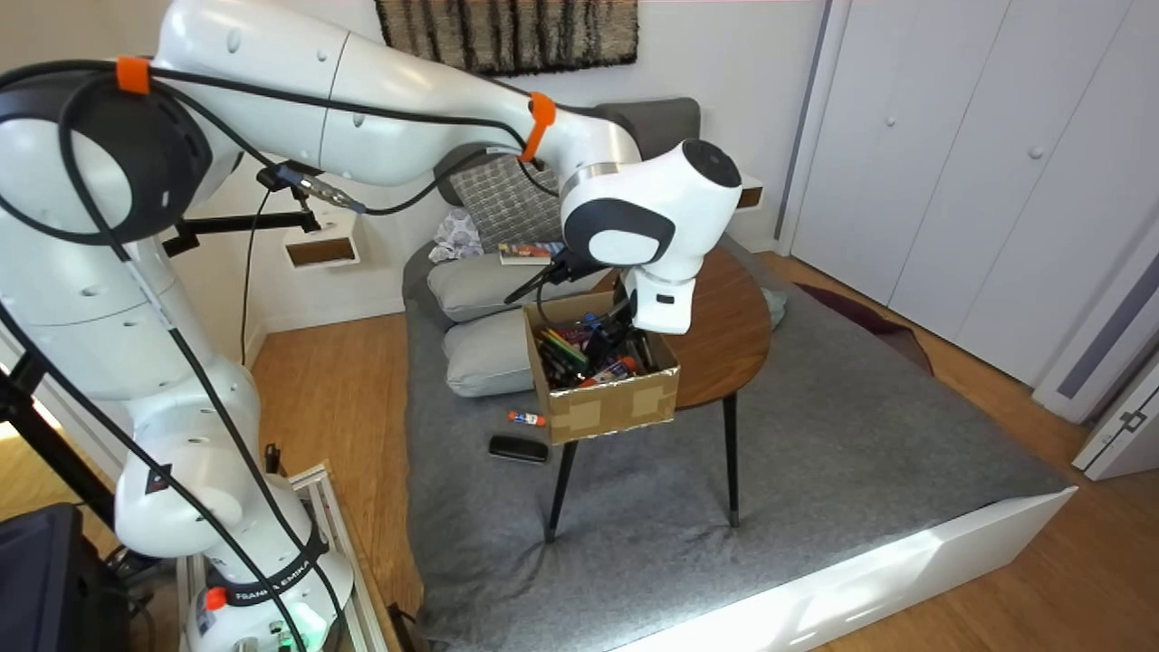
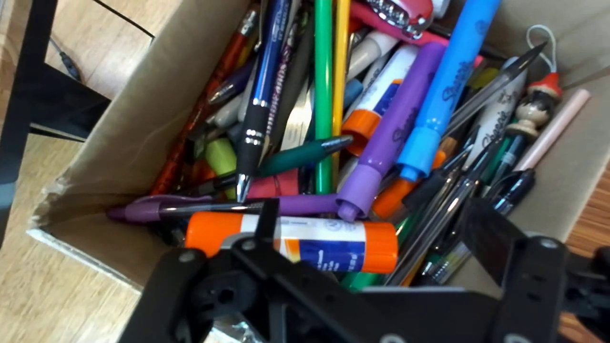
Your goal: Remove the purple pen and purple marker from the box and put them on the table.
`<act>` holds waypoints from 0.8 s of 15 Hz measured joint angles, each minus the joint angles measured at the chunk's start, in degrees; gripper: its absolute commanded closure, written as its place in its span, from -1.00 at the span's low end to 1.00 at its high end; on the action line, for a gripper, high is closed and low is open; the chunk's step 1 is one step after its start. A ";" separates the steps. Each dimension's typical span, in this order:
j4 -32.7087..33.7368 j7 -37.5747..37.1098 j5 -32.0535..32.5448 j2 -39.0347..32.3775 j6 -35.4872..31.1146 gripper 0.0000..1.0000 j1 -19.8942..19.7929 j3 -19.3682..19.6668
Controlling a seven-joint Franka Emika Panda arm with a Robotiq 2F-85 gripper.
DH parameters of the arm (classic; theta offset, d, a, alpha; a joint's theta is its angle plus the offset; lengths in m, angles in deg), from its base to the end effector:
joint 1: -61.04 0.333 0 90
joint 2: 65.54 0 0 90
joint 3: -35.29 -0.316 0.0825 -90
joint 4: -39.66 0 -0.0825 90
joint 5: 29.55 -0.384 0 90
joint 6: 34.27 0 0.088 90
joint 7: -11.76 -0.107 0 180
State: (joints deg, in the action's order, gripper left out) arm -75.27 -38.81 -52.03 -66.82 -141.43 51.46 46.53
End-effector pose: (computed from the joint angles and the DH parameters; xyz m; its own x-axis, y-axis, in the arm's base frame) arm 0.5182 -0.1653 0.4373 0.1789 -0.9100 -0.3740 -0.9838 -0.1610 -0.0790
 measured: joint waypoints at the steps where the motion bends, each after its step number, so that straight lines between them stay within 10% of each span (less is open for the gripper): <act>1: -0.46 -0.25 -0.46 0.15 -0.92 -0.44 0.05 -0.10; 5: -1.34 -1.54 -1.17 0.22 -2.86 0.22 0.21 -0.73; 12: -2.01 -2.28 -1.32 0.27 -3.42 0.71 0.38 -1.49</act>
State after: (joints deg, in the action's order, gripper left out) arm -77.28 -41.09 -53.34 -66.55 -144.85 51.84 45.04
